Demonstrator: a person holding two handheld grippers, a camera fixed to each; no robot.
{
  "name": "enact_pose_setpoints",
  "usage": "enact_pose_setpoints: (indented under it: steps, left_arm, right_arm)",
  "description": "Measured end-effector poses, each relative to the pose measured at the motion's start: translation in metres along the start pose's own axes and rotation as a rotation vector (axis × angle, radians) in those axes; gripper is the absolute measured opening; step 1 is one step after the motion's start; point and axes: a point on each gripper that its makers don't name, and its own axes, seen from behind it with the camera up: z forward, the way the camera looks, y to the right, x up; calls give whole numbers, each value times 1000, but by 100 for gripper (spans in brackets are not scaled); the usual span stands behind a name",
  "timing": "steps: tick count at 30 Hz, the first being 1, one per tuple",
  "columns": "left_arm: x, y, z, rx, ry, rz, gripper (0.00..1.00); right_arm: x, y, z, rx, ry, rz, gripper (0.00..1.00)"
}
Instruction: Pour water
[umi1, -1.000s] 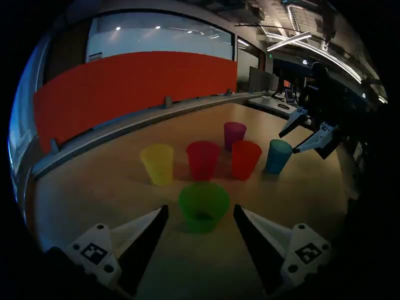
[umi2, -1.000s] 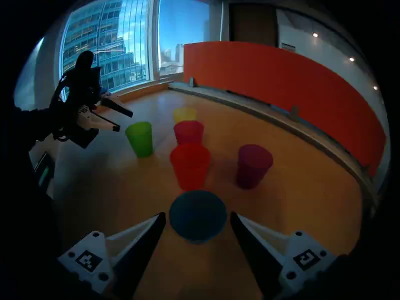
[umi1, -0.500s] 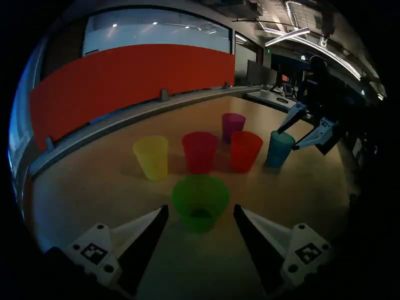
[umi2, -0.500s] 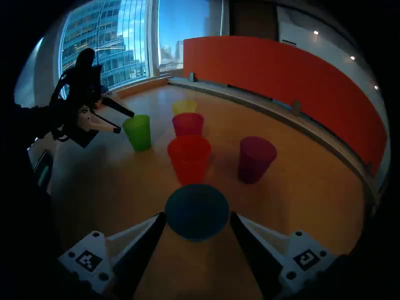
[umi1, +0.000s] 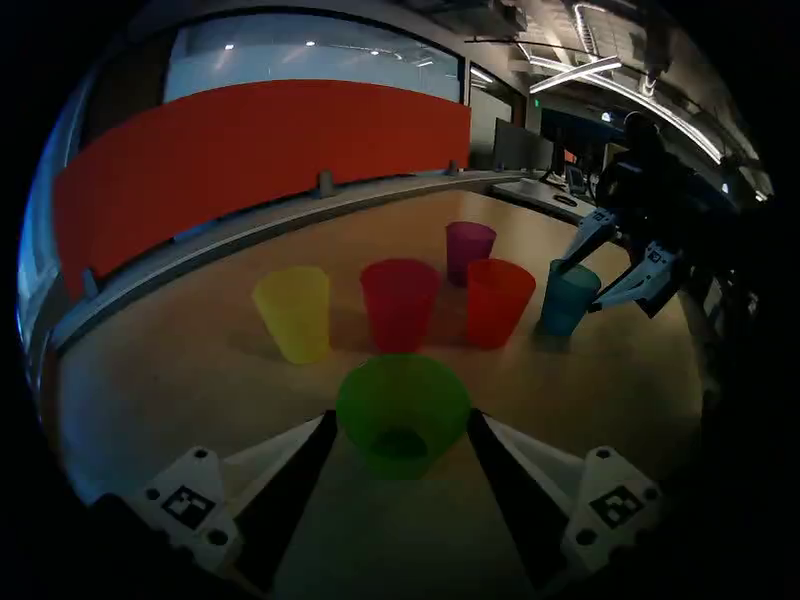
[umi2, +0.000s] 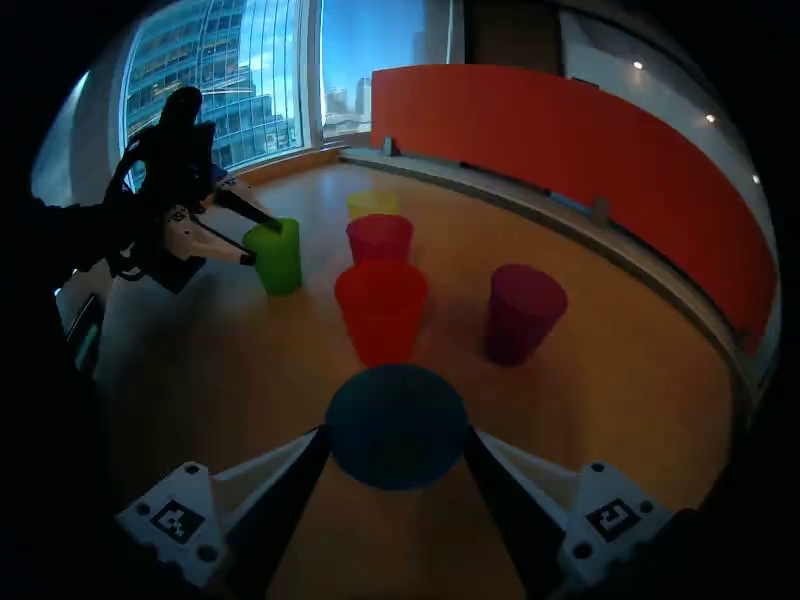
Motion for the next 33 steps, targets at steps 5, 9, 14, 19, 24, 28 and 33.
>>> enact_pose_setpoints:
  steps: [5, 9, 14, 19, 24, 28, 33]
  left_arm:
    - [1, 0, 6, -1, 3, 0, 97]
    - [3, -1, 10, 0, 7, -2, 97]
    - [1, -1, 13, -3, -1, -5, 97]
    - [-2, -3, 16, 10, -12, -2, 97]
    - [-4, -2, 20, 10, -17, 0, 86]
    - [-4, -2, 21, 12, -17, 0, 85]
    - [-4, -3, 21, 9, -18, 1, 85]
  right_arm:
    - [0, 0, 5, 5, 0, 0, 99]
    - [1, -1, 7, 10, 1, 1, 99]
    - [-1, 0, 9, 14, -3, 8, 99]
    - [-3, 1, 10, 18, -5, 12, 99]
    - [-4, 1, 11, 21, -7, 14, 99]
    - [-4, 1, 12, 22, -6, 15, 99]
    - [-5, 2, 11, 21, -5, 16, 99]
